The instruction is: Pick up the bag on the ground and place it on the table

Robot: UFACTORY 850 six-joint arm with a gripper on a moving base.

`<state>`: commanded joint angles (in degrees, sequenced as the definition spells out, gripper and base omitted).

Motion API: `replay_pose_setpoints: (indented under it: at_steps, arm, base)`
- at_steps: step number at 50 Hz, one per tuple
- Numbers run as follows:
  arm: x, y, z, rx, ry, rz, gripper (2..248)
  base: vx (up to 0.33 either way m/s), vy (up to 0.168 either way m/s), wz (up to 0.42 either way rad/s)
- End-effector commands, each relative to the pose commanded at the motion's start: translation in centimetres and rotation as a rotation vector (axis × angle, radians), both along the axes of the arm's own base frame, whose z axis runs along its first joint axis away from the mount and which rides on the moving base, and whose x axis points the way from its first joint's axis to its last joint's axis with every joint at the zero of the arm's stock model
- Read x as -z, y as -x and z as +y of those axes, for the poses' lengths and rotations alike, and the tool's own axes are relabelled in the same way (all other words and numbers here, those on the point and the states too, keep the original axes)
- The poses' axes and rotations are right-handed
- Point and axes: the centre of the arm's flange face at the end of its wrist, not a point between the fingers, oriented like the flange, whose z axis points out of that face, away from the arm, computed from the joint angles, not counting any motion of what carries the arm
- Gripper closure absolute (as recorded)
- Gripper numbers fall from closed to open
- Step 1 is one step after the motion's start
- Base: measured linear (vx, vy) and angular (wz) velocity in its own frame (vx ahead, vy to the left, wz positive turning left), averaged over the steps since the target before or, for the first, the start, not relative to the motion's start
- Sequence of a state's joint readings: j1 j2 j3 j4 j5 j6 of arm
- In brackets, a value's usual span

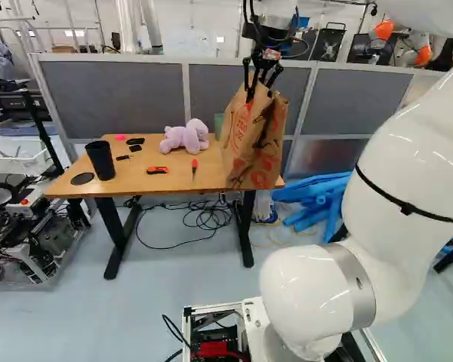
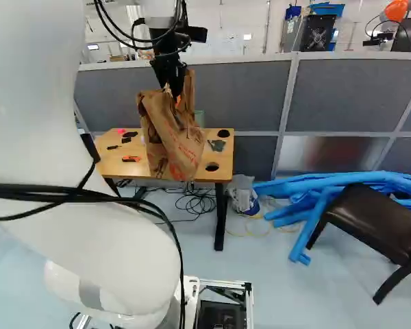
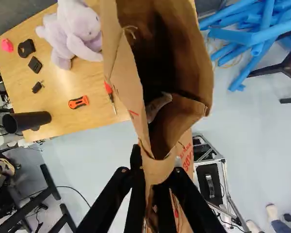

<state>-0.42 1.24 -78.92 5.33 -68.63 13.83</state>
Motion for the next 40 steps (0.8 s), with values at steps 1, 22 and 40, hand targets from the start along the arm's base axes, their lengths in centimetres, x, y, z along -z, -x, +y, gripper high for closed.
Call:
replay_pose_setpoints:
  at_steps: [1, 22, 40]
  arm:
    - [0.0, 0.0, 0.0, 0.0, 0.0, 0.0, 225]
    - [0.0, 0.0, 0.0, 0.0, 0.0, 0.0, 225]
    - [0.0, 0.0, 0.0, 0.0, 0.0, 0.0, 225]
  base:
    - [0.119, -0.039, -0.005]
    - [0.122, -0.032, -0.006]
    - [0.1, -0.005, -0.008]
